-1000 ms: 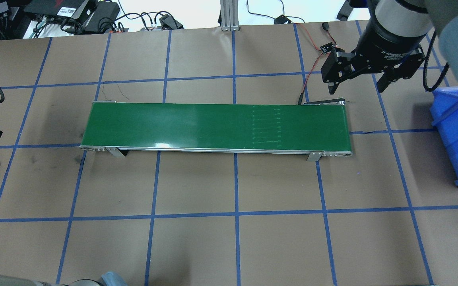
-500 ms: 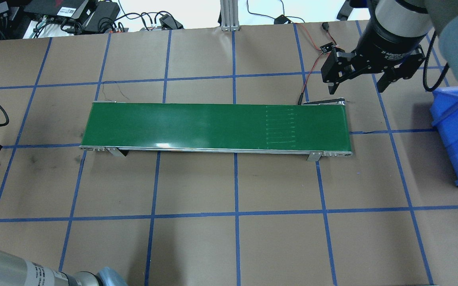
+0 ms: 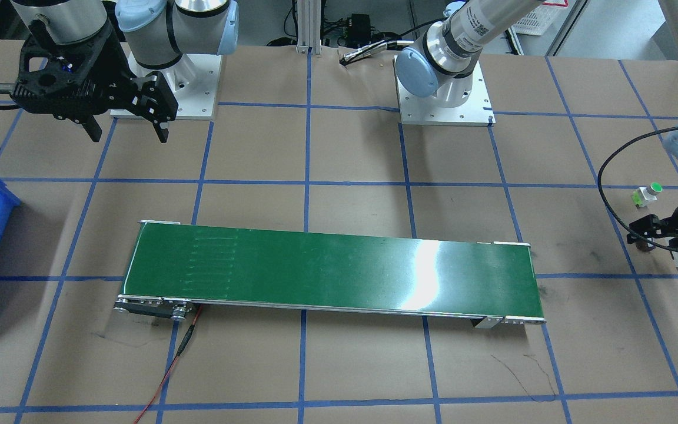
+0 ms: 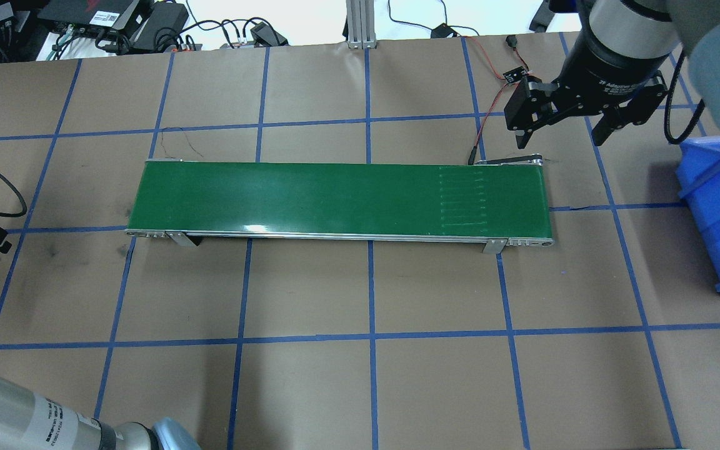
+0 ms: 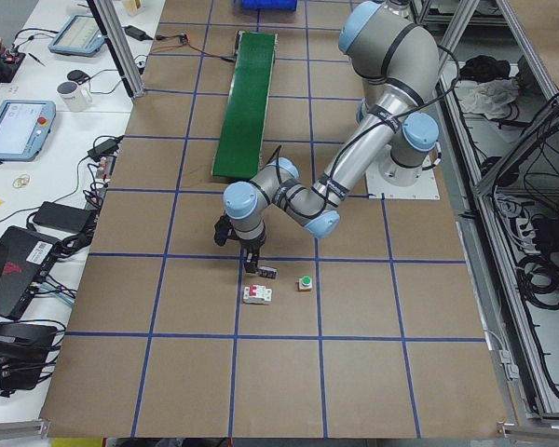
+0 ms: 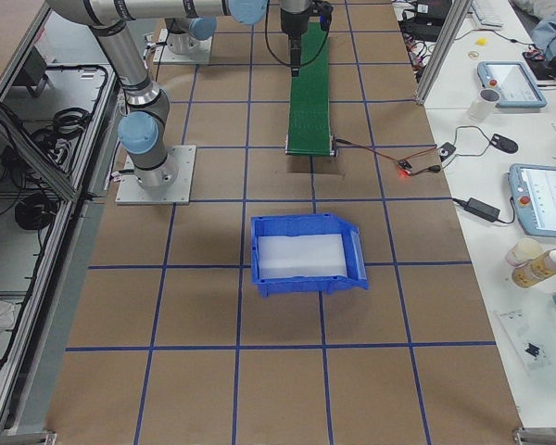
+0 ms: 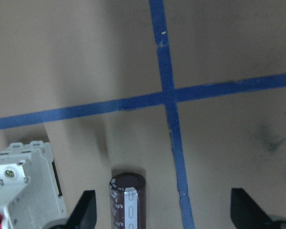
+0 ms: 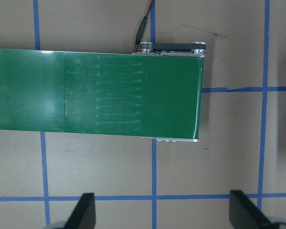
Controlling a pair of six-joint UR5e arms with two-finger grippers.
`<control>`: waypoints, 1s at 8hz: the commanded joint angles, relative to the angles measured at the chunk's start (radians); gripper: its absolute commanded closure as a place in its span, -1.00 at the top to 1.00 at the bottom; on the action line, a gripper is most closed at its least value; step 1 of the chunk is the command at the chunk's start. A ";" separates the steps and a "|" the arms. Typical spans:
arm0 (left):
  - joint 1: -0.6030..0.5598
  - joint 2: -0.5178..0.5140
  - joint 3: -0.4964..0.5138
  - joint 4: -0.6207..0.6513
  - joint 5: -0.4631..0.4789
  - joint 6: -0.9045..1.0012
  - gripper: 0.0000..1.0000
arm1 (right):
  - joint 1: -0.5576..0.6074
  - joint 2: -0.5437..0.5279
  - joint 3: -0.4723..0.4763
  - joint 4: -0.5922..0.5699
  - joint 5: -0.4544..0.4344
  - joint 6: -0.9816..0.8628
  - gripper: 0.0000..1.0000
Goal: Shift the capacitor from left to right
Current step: 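Close the left gripper on the brown capacitor and lift it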
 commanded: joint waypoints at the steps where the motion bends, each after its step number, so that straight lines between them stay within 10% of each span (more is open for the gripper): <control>1: 0.002 -0.037 -0.007 0.015 0.035 0.003 1.00 | 0.000 0.000 0.000 0.000 0.000 0.000 1.00; 8: 0.006 -0.065 -0.009 0.014 0.133 0.002 1.00 | 0.000 0.002 0.000 0.002 0.000 0.000 1.00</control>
